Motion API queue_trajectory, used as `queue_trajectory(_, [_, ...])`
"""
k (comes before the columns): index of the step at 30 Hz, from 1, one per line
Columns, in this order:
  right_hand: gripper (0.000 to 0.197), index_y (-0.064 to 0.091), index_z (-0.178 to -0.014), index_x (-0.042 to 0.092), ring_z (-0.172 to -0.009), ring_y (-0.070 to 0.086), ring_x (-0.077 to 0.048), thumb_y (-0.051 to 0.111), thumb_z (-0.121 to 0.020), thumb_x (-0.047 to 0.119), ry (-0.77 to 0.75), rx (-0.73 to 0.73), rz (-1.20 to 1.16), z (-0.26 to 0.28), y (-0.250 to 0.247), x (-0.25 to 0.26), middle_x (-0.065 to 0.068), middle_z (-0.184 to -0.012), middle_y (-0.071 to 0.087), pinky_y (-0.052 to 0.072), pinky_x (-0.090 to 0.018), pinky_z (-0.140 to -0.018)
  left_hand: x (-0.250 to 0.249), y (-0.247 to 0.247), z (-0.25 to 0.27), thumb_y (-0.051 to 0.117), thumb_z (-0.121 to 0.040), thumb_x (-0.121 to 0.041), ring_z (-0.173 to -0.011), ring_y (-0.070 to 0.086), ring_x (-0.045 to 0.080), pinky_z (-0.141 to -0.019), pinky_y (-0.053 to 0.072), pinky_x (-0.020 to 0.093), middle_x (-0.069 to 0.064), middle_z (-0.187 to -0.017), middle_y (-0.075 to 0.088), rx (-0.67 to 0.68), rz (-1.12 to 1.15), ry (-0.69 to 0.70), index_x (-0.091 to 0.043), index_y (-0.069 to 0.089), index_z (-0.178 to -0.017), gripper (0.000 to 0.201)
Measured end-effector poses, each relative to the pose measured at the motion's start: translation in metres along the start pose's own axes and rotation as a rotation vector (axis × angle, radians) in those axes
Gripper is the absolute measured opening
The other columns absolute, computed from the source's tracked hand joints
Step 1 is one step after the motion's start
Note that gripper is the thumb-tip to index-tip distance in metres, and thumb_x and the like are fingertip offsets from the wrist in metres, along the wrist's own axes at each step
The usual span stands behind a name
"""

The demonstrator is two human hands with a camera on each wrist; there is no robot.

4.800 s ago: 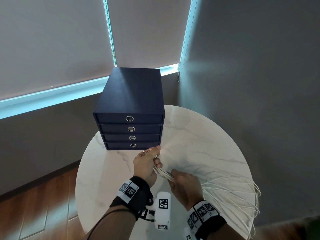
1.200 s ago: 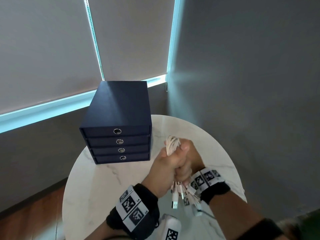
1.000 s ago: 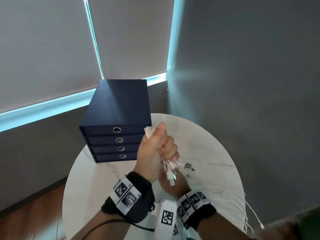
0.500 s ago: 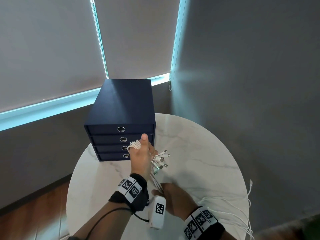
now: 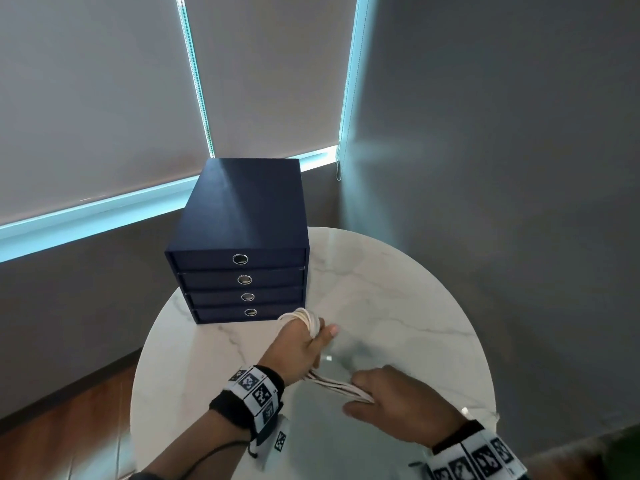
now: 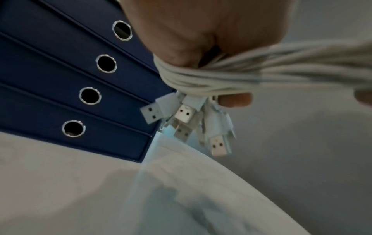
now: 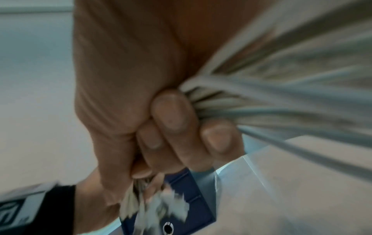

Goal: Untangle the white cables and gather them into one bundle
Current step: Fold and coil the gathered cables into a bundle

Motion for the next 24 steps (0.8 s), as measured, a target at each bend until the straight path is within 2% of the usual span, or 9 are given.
queue_trajectory(4, [0.03, 0.054, -0.073, 0.029, -0.061, 0.051, -0.002, 0.066, -0.08, 0.056, -0.019, -0.017, -0.07, -0.001, -0.04, -0.004, 0.01, -0.065, 0.055, 0.04, -0.027, -0.06, -0.009, 0.035, 0.009, 0.046, -0.093, -0.065, -0.045, 0.043, 0.011, -0.054, 0.04, 0.03, -0.003, -0.049, 0.042, 0.163, 0.013, -0.002, -0.02, 0.043, -0.061, 0.056])
queue_trajectory(9, [0.029, 0.061, -0.068, 0.021, -0.056, 0.048, 0.002, 0.082, -0.07, 0.041, -0.008, -0.124, -0.252, -0.011, -0.092, -0.01, 0.012, -0.06, 0.058, 0.038, -0.019, -0.055, -0.044, 0.047, 0.021, 0.044, -0.089, -0.073, -0.042, 0.048, 0.02, -0.047, 0.039, 0.03, 0.023, -0.058, 0.057, 0.238, 0.253, 0.008, -0.007, 0.049, -0.075, 0.068])
queue_trajectory(13, [0.026, 0.068, -0.075, 0.014, -0.061, 0.056, -0.005, 0.09, -0.061, 0.016, -0.054, -0.189, -0.542, -0.025, -0.116, -0.012, 0.001, -0.066, 0.066, 0.044, -0.023, -0.06, -0.068, 0.053, 0.021, 0.069, -0.086, -0.046, -0.043, 0.035, 0.009, -0.048, 0.029, 0.028, -0.003, -0.051, 0.039, 0.295, 0.379, 0.004, -0.016, 0.044, -0.069, 0.043])
queue_trajectory(15, [0.028, 0.071, -0.085, 0.011, -0.062, 0.057, -0.008, 0.088, -0.063, 0.007, -0.085, -0.173, -0.713, -0.033, -0.114, -0.016, 0.0, -0.072, 0.067, 0.044, -0.019, -0.058, -0.077, 0.056, 0.021, 0.068, -0.089, -0.026, -0.037, 0.028, 0.011, -0.044, 0.027, 0.023, -0.002, -0.047, 0.03, 0.318, 0.558, -0.056, -0.011, 0.041, -0.066, 0.038])
queue_trajectory(16, [0.03, 0.073, -0.092, 0.011, -0.06, 0.054, -0.012, 0.086, -0.065, 0.009, -0.087, -0.147, -0.8, -0.038, -0.108, -0.018, -0.002, -0.077, 0.067, 0.042, -0.018, -0.052, -0.084, 0.056, 0.022, 0.066, -0.089, -0.02, -0.035, 0.025, 0.011, -0.043, 0.025, 0.02, 0.0, -0.047, 0.027, 0.331, 0.646, -0.075, -0.01, 0.04, -0.065, 0.037])
queue_trajectory(18, [0.047, 0.072, -0.109, 0.014, -0.061, 0.048, -0.022, 0.084, -0.068, 0.031, -0.095, -0.061, -0.948, -0.045, -0.089, -0.018, -0.017, -0.096, 0.068, 0.038, -0.018, -0.045, -0.097, 0.055, 0.023, 0.064, -0.086, -0.019, -0.034, 0.021, 0.01, -0.044, 0.019, 0.02, 0.001, -0.047, 0.024, 0.345, 0.775, -0.093, -0.007, 0.041, -0.068, 0.032])
queue_trajectory(20, [0.071, 0.065, -0.122, 0.009, -0.066, 0.057, -0.02, 0.08, -0.067, 0.052, -0.127, 0.032, -1.11, -0.048, -0.07, -0.01, -0.028, -0.112, 0.064, 0.041, -0.015, -0.046, -0.106, 0.053, 0.022, 0.063, -0.083, -0.021, -0.032, 0.022, 0.01, -0.048, 0.017, 0.036, 0.002, -0.045, 0.027, 0.349, 0.852, -0.091, -0.003, 0.047, -0.076, 0.025])
queue_trajectory(22, [0.074, 0.065, -0.12, 0.006, -0.066, 0.061, -0.016, 0.076, -0.069, 0.059, -0.131, 0.064, -1.189, -0.049, -0.06, -0.004, -0.023, -0.102, 0.066, 0.04, -0.015, -0.045, -0.108, 0.049, 0.021, 0.06, -0.083, -0.018, -0.03, 0.024, 0.012, -0.048, 0.019, 0.045, 0.003, -0.043, 0.03, 0.356, 0.898, -0.084, 0.003, 0.049, -0.08, 0.024])
queue_trajectory(24, [0.062, 0.07, -0.111, 0.012, -0.067, 0.051, -0.024, 0.07, -0.074, 0.062, -0.12, 0.037, -1.126, -0.05, -0.058, -0.004, -0.017, -0.087, 0.063, 0.035, -0.018, -0.046, -0.111, 0.045, 0.022, 0.058, -0.083, -0.015, -0.029, 0.025, 0.013, -0.05, 0.031, 0.04, 0.002, -0.041, 0.031, 0.38, 0.921, -0.047, -0.005, 0.058, -0.075, 0.013])
Point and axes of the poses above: each hand's wrist, its own z-axis away from the middle knuckle, its own y-axis out of the palm, x = y × z, the point moved 10 cm from there along -z, towards the middle knuckle
